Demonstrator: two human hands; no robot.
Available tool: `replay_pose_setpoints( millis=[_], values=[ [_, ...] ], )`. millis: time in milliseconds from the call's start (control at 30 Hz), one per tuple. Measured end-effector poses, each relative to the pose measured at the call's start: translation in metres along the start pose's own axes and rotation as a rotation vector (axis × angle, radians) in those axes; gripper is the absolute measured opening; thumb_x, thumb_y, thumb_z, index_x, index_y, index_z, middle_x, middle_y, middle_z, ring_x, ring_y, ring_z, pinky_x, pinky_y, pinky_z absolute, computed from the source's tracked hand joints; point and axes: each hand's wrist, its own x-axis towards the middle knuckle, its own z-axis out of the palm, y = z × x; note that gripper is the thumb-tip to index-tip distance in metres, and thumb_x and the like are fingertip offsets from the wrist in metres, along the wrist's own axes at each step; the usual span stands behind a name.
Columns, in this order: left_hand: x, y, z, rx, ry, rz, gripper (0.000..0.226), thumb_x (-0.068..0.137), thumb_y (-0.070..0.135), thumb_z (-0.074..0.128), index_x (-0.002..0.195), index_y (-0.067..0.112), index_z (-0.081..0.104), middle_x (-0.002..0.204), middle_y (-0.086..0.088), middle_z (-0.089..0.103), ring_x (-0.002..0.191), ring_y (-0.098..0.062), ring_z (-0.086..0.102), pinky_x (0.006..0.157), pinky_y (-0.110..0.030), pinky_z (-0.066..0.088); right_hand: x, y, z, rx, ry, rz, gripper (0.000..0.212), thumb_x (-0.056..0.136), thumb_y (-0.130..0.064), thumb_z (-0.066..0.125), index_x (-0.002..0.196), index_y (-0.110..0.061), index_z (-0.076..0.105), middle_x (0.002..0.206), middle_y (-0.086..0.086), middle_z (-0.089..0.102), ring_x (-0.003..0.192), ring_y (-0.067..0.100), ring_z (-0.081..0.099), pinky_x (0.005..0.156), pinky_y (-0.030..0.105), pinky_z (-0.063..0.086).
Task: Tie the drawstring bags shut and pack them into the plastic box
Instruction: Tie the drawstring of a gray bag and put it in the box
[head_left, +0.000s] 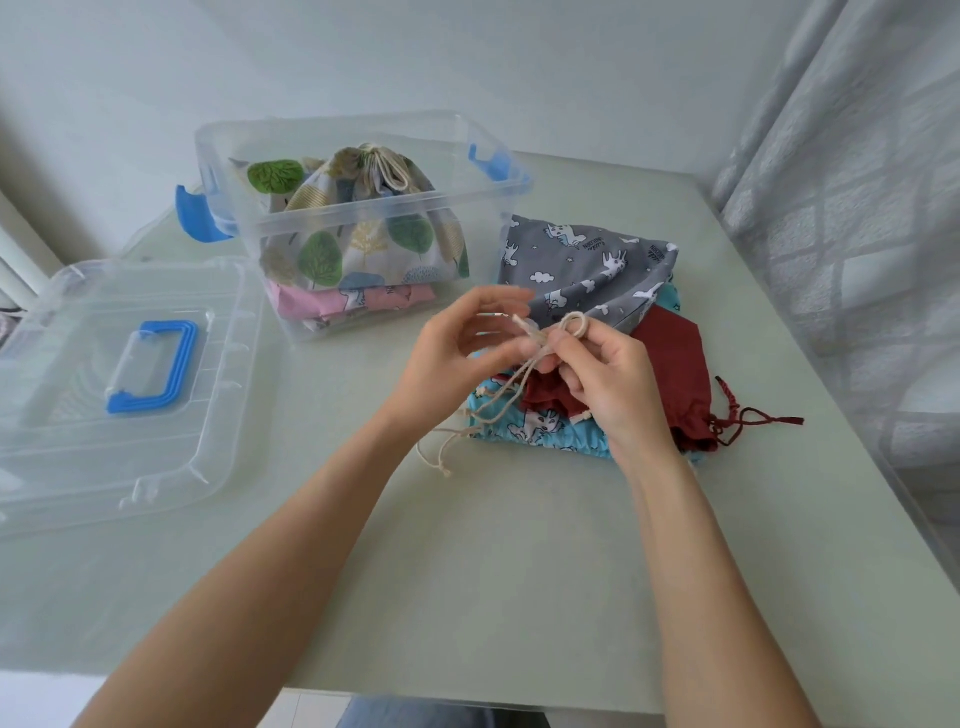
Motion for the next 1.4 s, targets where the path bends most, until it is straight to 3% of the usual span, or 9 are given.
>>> replay_pose_setpoints(
  millis=[100,267,567,700,833,967,1167,1267,1400],
  values=[
    [0.001,-0.005,-0.002,0.195,-0.093,0.041,0.054,0.07,0.017,0.079,0.118,0.024,0.054,0.109,-0.001,0.062,0.096,-0.015,0.062,0.091,-0.025,0.05,-0.001,-0.003,-0.002,0.059,-0.043,0.01,0.019,0.094,-0.007,0.052,0.076,-0.008,0.058,0.056,-0.006,0.058,0.048,0.004,0.034,0.044,0.011,0.028],
    [0.002,-0.006,-0.002,0.297,-0.068,0.166,0.018,0.076,0.016,0.075,0.094,0.015,0.07,0.095,0.005,0.065,0.081,-0.014,0.064,0.074,-0.021,0.051,-0.002,-0.007,-0.009,-0.01,-0.157,-0.008,0.021,0.092,-0.001,0.05,0.083,-0.008,0.068,0.06,0.002,0.053,0.049,0.004,0.033,0.043,0.011,0.025],
    [0.003,-0.002,0.004,0.261,-0.014,0.219,0.012,0.077,0.015,0.072,0.089,0.017,0.073,0.09,0.015,0.065,0.073,-0.016,0.063,0.064,-0.014,0.044,-0.004,-0.011,-0.027,0.039,-0.311,-0.021,0.012,0.081,-0.02,0.066,0.081,-0.008,0.07,0.06,0.001,0.053,0.049,0.01,0.03,0.044,0.02,0.023],
    [0.006,0.0,0.008,0.366,-0.034,0.238,0.01,0.079,0.016,0.071,0.087,0.015,0.074,0.092,0.006,0.067,0.075,-0.014,0.063,0.066,-0.015,0.044,-0.004,-0.012,-0.031,-0.039,-0.259,-0.06,0.005,0.076,-0.012,0.073,0.08,-0.011,0.07,0.064,0.0,0.06,0.058,0.006,0.053,0.056,0.014,0.043],
    [0.006,0.002,0.005,0.455,-0.059,0.226,0.006,0.083,0.02,0.068,0.086,0.017,0.071,0.094,0.011,0.068,0.084,-0.005,0.064,0.075,-0.024,0.05,-0.003,-0.01,-0.03,-0.277,-0.138,-0.249,0.017,0.079,-0.005,0.072,0.083,-0.021,0.069,0.082,-0.004,0.071,0.078,0.013,0.067,0.073,0.026,0.053],
    [0.002,0.005,0.008,0.409,-0.063,0.109,0.009,0.086,0.024,0.065,0.089,0.016,0.069,0.082,0.005,0.073,0.076,-0.004,0.069,0.073,-0.029,0.055,-0.004,-0.011,-0.031,-0.467,0.037,-0.431,0.015,0.078,-0.008,0.073,0.086,-0.02,0.07,0.079,-0.012,0.07,0.073,0.004,0.066,0.065,0.019,0.05],
    [0.003,0.005,0.008,0.376,-0.045,0.012,0.014,0.087,0.025,0.064,0.084,0.011,0.067,0.074,0.0,0.072,0.069,-0.008,0.069,0.071,-0.035,0.056,-0.001,0.001,-0.014,-0.928,0.241,-0.802,0.004,0.081,-0.005,0.066,0.082,-0.009,0.068,0.079,0.0,0.067,0.074,0.02,0.06,0.066,0.027,0.047],
    [0.001,0.008,0.008,0.329,-0.065,0.015,0.008,0.086,0.021,0.066,0.084,0.013,0.066,0.076,0.0,0.071,0.07,-0.01,0.069,0.071,-0.029,0.056,-0.002,0.002,-0.006,-0.967,0.322,-0.894,0.011,0.084,0.001,0.06,0.077,-0.006,0.064,0.076,0.001,0.065,0.073,0.02,0.054,0.068,0.026,0.045],
    [0.0,0.015,0.0,-0.064,-0.135,-0.122,0.021,0.086,0.027,0.064,0.103,0.016,0.062,0.087,-0.005,0.069,0.075,-0.014,0.066,0.072,-0.024,0.052,-0.004,-0.001,-0.003,-0.818,0.352,-0.943,0.013,0.087,0.002,0.061,0.075,-0.001,0.065,0.077,0.004,0.067,0.075,0.019,0.053,0.074,0.023,0.044]
  ],
)
